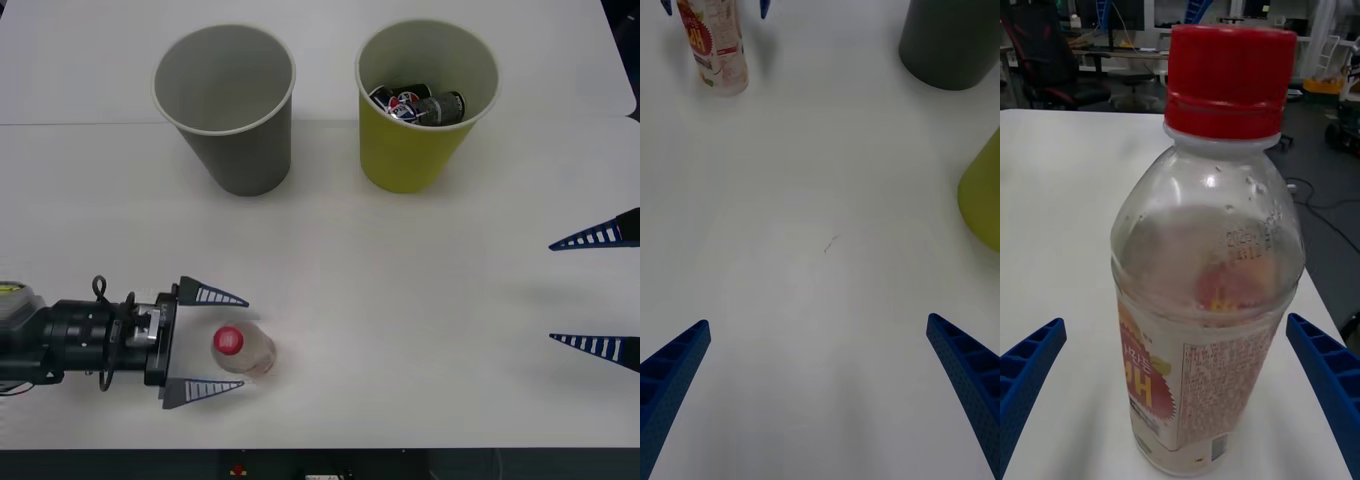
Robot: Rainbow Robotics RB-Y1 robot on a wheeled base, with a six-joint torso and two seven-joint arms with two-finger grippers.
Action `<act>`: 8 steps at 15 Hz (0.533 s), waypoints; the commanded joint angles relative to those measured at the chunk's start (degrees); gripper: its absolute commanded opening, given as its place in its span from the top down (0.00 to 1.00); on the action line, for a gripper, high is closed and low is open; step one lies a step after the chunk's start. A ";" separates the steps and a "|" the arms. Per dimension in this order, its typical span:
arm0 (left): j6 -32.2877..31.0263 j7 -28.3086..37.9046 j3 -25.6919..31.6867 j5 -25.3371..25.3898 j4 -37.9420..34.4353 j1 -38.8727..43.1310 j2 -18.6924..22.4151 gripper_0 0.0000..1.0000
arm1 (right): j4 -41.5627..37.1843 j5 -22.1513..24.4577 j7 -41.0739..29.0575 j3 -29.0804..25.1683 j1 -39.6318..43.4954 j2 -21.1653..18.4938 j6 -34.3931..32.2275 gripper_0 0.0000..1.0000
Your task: Put the can into the green bin and the plastic bottle into the gray bin
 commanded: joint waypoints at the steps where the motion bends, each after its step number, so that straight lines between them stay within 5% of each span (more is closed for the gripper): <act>1: 0.70 0.11 -0.79 -0.18 -0.03 -0.16 -0.88 0.00 | 0.00 0.00 0.00 0.00 0.00 0.00 0.00 0.00; 5: 0.70 0.11 -0.79 -1.06 -0.03 -0.08 -1.59 0.06 | 0.00 0.00 0.00 0.00 0.00 0.00 0.00 0.00; 6: 0.79 0.02 -0.79 -1.15 0.05 -0.16 -1.76 0.69 | 0.00 0.00 0.00 0.00 0.00 0.00 0.00 0.00; 7: 0.79 0.11 -0.79 -1.15 0.05 -0.16 -1.94 1.00 | 0.00 0.00 0.00 0.00 0.00 0.00 0.00 0.00; 8: 0.96 0.20 -0.79 -1.15 -0.03 -0.08 -1.94 1.00 | 0.00 0.00 0.00 0.00 0.00 0.00 0.00 0.00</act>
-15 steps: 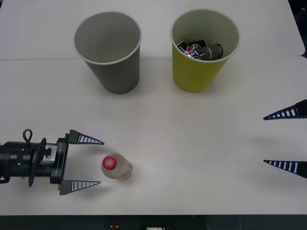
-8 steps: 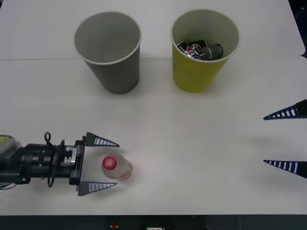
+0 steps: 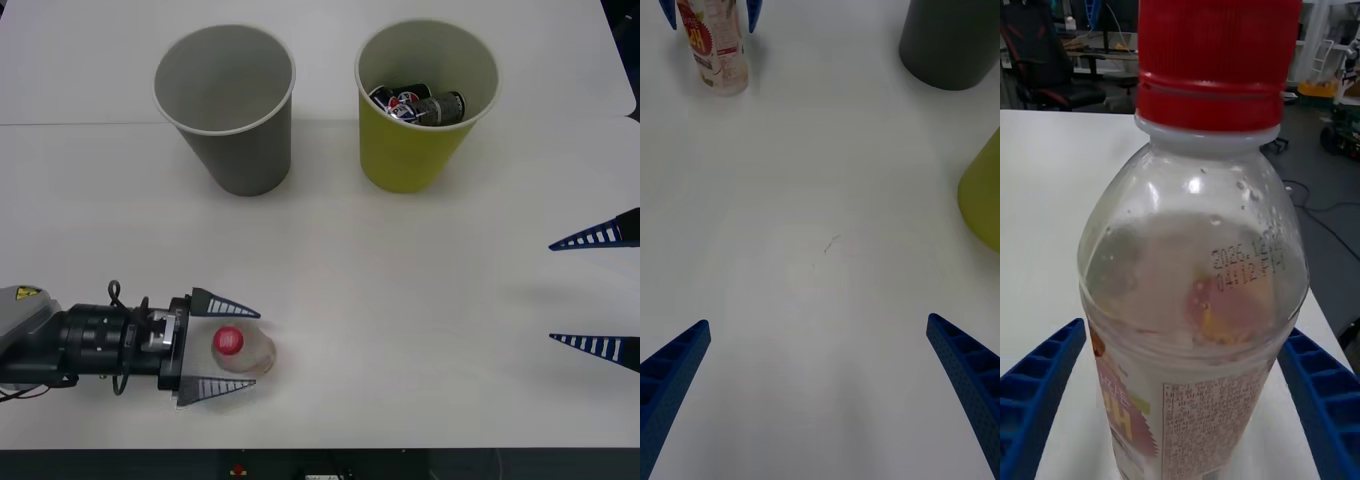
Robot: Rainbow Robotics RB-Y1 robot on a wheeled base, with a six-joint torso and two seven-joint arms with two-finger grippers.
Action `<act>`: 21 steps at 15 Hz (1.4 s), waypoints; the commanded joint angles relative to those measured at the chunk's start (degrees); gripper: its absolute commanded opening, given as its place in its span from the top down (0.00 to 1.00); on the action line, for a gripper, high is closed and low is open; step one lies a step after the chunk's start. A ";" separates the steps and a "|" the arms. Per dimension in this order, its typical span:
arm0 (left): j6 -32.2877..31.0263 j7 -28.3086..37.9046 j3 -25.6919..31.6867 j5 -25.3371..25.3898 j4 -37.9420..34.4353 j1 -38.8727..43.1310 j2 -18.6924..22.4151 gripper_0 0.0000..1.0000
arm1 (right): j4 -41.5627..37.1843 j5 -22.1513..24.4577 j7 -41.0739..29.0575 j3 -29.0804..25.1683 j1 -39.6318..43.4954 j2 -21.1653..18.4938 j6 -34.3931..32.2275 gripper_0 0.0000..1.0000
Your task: Put the can into the green bin and the plastic bottle into the gray bin
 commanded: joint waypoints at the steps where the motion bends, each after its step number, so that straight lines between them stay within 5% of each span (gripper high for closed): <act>1: 0.55 0.14 0.02 -0.03 -0.08 -0.01 -0.31 1.00 | 0.00 0.00 0.00 0.00 0.00 0.00 0.00 0.00; 9: 2.74 5.94 1.95 -3.90 -2.28 -0.36 -0.48 1.00 | 0.00 0.00 0.00 0.00 0.00 0.00 0.00 0.00; 14: 2.66 16.49 11.09 -12.34 -8.52 3.50 -0.48 1.00 | 0.00 0.00 0.00 0.00 0.00 0.00 0.00 0.00; 21: 2.83 38.90 28.93 -24.73 -29.43 15.98 -0.39 1.00 | 0.00 0.00 0.00 0.00 0.00 0.00 0.00 0.00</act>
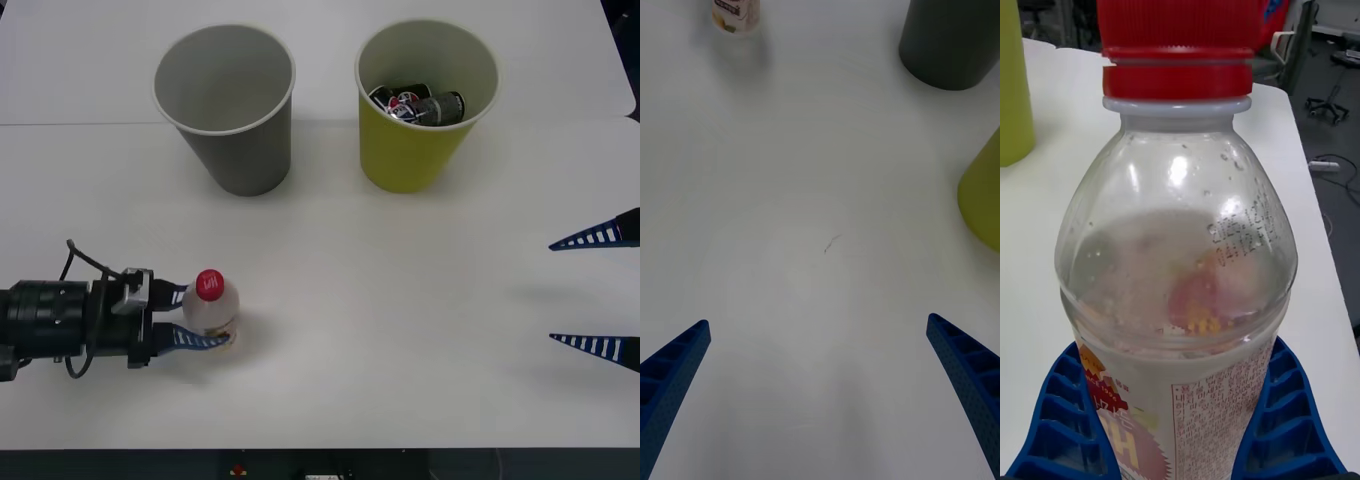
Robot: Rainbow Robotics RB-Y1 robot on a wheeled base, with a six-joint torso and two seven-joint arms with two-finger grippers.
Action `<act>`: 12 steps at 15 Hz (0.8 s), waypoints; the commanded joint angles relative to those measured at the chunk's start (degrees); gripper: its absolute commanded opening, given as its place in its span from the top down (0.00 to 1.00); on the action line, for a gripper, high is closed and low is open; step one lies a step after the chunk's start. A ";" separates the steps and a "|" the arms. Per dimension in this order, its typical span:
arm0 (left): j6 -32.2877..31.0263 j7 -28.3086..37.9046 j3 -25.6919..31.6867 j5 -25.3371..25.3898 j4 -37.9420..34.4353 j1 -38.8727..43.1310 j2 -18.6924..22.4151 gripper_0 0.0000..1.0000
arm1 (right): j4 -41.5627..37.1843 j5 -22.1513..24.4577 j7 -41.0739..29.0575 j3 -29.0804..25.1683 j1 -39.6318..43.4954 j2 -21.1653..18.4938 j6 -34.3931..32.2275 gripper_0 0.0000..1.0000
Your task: Put the can into the green bin and the plastic bottle into the gray bin
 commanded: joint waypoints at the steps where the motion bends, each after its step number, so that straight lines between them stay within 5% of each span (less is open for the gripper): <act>1: 0.30 9.90 5.47 -3.93 -7.66 3.25 0.07 1.00 | 0.00 0.00 0.00 0.00 0.00 0.00 0.00 0.00; 12: -1.99 59.56 23.14 -23.53 -34.29 6.59 0.51 1.00 | 0.00 0.00 0.00 0.00 0.00 0.00 0.00 0.00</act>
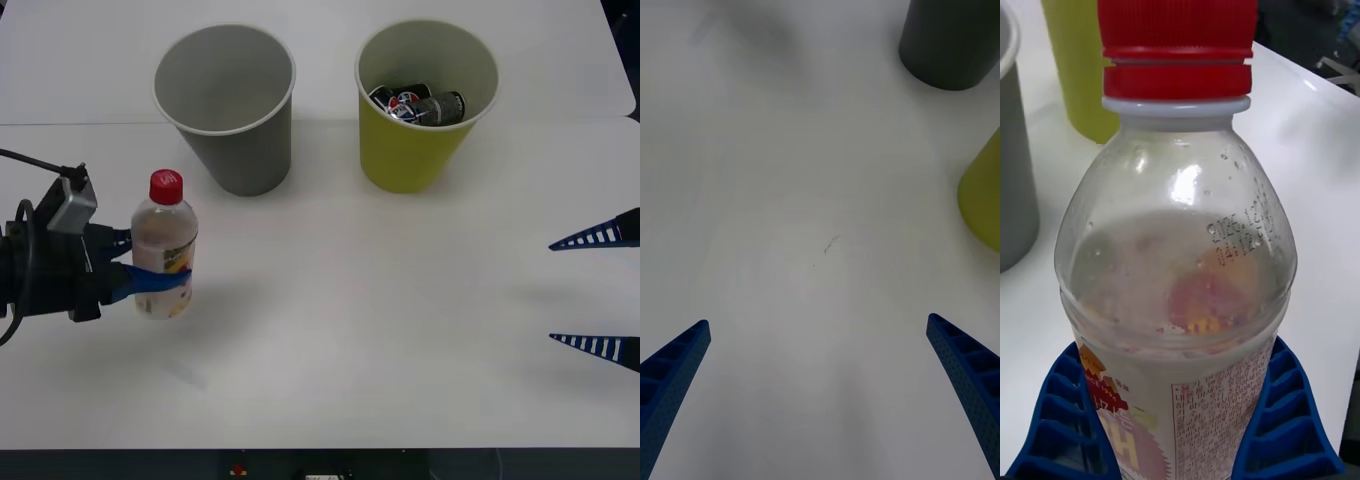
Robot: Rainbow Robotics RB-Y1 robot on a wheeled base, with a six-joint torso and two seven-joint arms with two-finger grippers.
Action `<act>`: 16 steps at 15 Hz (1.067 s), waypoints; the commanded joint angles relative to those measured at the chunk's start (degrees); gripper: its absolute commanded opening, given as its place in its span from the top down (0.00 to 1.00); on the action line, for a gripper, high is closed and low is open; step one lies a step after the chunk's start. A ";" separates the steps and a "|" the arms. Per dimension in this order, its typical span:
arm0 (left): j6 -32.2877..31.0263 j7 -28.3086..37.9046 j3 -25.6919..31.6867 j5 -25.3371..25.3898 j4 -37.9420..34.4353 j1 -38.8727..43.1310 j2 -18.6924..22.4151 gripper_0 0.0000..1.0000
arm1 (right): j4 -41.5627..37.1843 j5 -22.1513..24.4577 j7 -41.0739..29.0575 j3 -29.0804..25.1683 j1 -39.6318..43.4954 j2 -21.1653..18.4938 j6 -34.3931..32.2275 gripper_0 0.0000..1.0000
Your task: Put the can into the green bin and the plastic bottle into the gray bin
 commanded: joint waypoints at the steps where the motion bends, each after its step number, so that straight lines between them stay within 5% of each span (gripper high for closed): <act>1: -1.03 13.23 2.89 -4.85 -6.18 -0.50 0.91 1.00 | 0.00 0.00 0.00 0.00 0.00 0.00 0.00 0.00; 5: -2.00 26.68 3.51 -8.28 -11.19 -4.80 4.42 1.00 | 0.00 0.00 0.00 0.00 0.00 0.00 0.00 0.00; 7: -7.01 27.38 4.12 -9.24 -10.40 -10.87 4.51 1.00 | 0.00 0.00 0.00 0.00 0.00 0.00 0.00 0.00; 12: -18.35 27.91 2.01 -9.16 1.64 -29.32 4.60 1.00 | 0.00 0.00 0.00 0.00 0.00 0.00 0.00 0.00; 16: -19.49 27.91 -6.87 -10.47 13.06 -43.56 8.55 1.00 | 0.00 0.00 0.00 0.00 0.00 0.00 0.00 0.00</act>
